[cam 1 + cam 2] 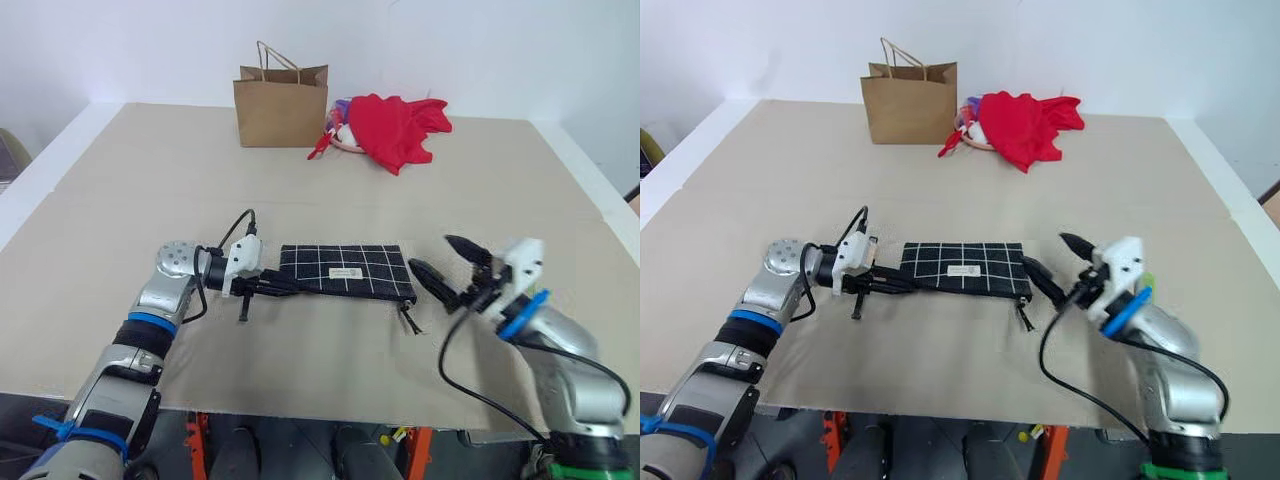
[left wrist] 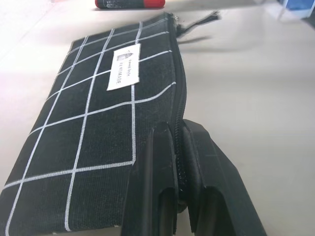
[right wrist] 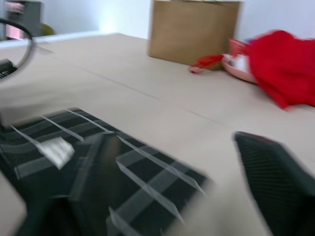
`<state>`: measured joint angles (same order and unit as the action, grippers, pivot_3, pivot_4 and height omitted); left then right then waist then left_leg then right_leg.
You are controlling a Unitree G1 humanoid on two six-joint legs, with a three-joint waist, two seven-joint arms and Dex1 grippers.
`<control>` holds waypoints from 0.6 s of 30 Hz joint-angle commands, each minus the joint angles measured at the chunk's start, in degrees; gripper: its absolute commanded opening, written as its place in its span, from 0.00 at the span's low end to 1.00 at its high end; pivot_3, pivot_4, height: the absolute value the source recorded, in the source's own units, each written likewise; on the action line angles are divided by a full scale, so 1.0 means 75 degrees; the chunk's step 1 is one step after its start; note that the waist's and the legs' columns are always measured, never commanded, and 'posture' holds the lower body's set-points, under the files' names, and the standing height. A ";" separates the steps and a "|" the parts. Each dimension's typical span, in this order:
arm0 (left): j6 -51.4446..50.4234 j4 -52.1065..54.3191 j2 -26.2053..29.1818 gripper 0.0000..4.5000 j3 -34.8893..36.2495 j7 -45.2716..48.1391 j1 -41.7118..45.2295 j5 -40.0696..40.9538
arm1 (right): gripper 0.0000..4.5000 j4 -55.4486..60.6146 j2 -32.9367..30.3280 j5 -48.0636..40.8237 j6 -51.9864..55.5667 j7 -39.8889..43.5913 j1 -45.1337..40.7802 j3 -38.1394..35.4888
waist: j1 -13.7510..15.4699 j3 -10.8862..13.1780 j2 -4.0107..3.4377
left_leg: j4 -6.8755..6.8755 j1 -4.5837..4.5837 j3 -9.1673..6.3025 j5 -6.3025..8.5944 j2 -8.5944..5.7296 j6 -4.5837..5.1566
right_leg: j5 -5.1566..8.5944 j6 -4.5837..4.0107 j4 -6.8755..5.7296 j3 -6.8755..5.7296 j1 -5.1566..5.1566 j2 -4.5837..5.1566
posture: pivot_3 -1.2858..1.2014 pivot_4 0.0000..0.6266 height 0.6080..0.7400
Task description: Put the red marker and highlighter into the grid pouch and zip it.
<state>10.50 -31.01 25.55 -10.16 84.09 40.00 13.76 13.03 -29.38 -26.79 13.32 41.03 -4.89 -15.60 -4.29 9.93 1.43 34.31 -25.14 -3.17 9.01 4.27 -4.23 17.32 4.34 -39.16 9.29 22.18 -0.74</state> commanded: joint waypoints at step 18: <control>-0.1892 0.1934 0.0218 0.00 0.0443 -0.0499 -0.0469 0.0815 | 0.99 0.0455 0.0329 0.0946 -0.3174 0.1278 0.2048 0.0830 | -0.0006 0.0010 -0.0031 | 0.0013 0.0018 -0.0032 -0.0045 -0.0005 -0.0038 | 0.0006 0.0037 -0.0001 -0.0032 -0.0037 0.0004 | 0.52 0.24 1.00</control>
<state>-3.41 -19.06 26.27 -8.20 80.40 36.78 18.99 17.10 -27.12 -20.10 -7.47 51.21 11.33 -8.96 -4.34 10.00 1.20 34.41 -25.01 -3.40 8.67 4.23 -4.52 17.36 4.62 -39.16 9.05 21.90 -0.71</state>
